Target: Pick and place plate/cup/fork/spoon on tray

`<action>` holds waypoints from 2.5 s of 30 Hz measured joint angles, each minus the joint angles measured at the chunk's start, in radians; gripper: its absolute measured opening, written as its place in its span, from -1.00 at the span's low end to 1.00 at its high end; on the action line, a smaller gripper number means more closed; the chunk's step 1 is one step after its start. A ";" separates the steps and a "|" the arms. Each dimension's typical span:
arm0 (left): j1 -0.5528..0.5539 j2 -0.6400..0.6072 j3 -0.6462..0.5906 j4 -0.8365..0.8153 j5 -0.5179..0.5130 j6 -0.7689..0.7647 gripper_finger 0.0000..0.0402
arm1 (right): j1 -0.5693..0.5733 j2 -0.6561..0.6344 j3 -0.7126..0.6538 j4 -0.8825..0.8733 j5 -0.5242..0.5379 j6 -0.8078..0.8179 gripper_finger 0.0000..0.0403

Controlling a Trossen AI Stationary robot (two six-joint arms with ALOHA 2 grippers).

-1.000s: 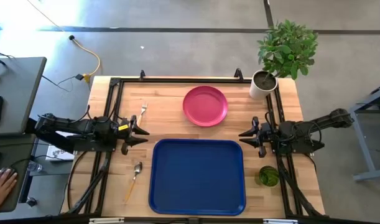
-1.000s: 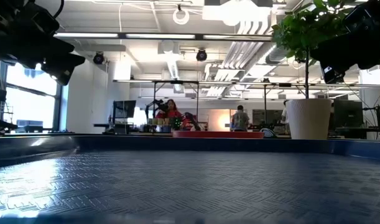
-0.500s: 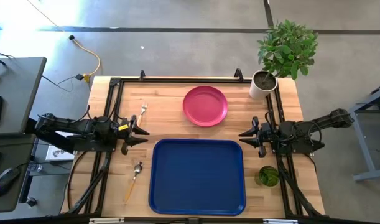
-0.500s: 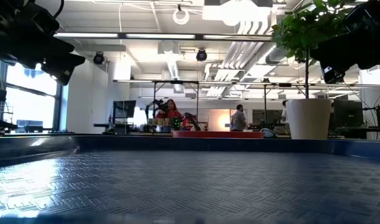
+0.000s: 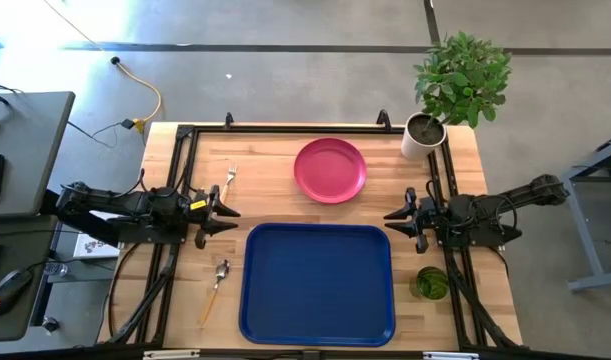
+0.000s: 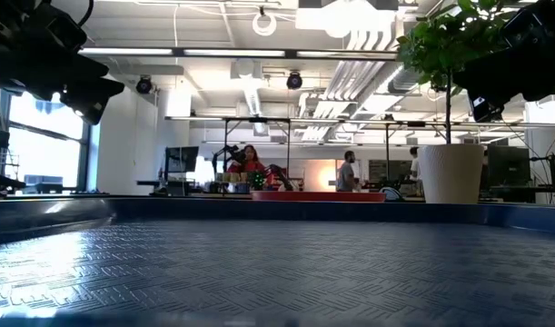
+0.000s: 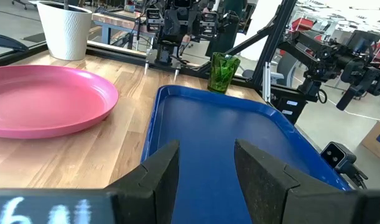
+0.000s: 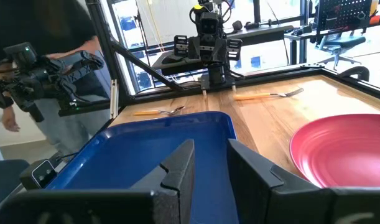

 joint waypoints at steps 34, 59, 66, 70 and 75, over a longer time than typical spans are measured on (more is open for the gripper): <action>0.000 0.000 0.000 0.000 0.000 -0.007 -0.28 | 0.000 0.000 0.000 0.000 0.000 0.000 -0.57; 0.000 0.000 0.000 0.346 -0.238 -0.552 -0.28 | 0.000 0.000 0.000 0.000 0.000 0.000 -0.57; 0.000 0.000 0.045 0.629 -0.333 -0.338 -0.28 | 0.000 0.000 0.000 0.000 0.000 -0.005 -0.57; 0.000 0.023 0.146 0.556 -0.373 -0.210 -0.28 | 0.000 0.000 0.000 0.000 0.000 -0.002 -0.57; 0.000 0.124 0.293 0.451 -0.382 -0.065 -0.28 | 0.000 0.000 0.000 0.000 0.000 0.000 -0.57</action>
